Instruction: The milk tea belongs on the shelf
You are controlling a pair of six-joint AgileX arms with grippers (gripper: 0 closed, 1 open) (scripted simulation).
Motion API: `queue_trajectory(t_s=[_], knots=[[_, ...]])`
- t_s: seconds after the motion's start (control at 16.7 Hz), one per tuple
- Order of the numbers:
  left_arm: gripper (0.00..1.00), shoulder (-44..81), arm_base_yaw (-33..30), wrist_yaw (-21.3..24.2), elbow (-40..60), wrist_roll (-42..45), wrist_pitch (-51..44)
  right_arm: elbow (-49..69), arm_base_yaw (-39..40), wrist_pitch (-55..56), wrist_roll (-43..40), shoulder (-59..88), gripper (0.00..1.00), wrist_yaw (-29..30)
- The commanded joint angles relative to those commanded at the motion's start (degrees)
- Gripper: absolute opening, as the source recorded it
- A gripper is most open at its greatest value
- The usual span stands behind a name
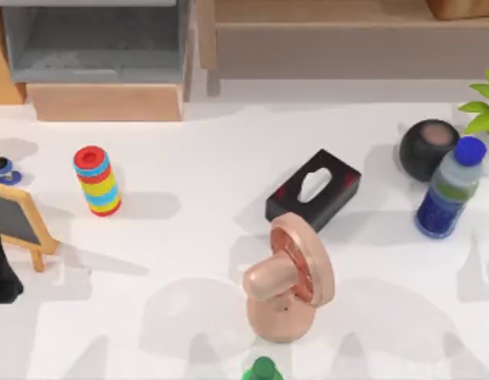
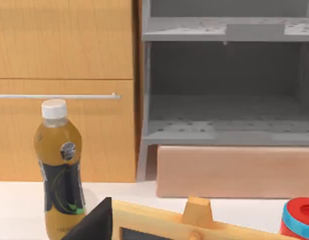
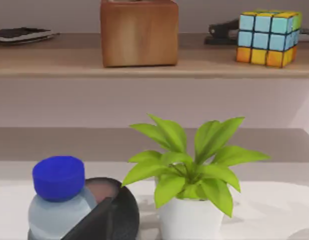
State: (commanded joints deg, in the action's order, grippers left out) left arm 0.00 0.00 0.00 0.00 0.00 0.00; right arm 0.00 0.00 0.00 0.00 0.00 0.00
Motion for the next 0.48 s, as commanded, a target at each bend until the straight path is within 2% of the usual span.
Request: queue_trajectory(t_s=[0.24, 0.48], knots=[[1.0, 0.0, 0.0, 0.0, 0.0, 0.0, 0.0, 0.61, -0.97, 1.71, 0.03, 1.75, 1.0, -0.91], [1.0, 0.0, 0.0, 0.0, 0.0, 0.0, 0.0, 3.99, -6.28, 11.71, 0.2, 12.57, 1.0, -5.98]])
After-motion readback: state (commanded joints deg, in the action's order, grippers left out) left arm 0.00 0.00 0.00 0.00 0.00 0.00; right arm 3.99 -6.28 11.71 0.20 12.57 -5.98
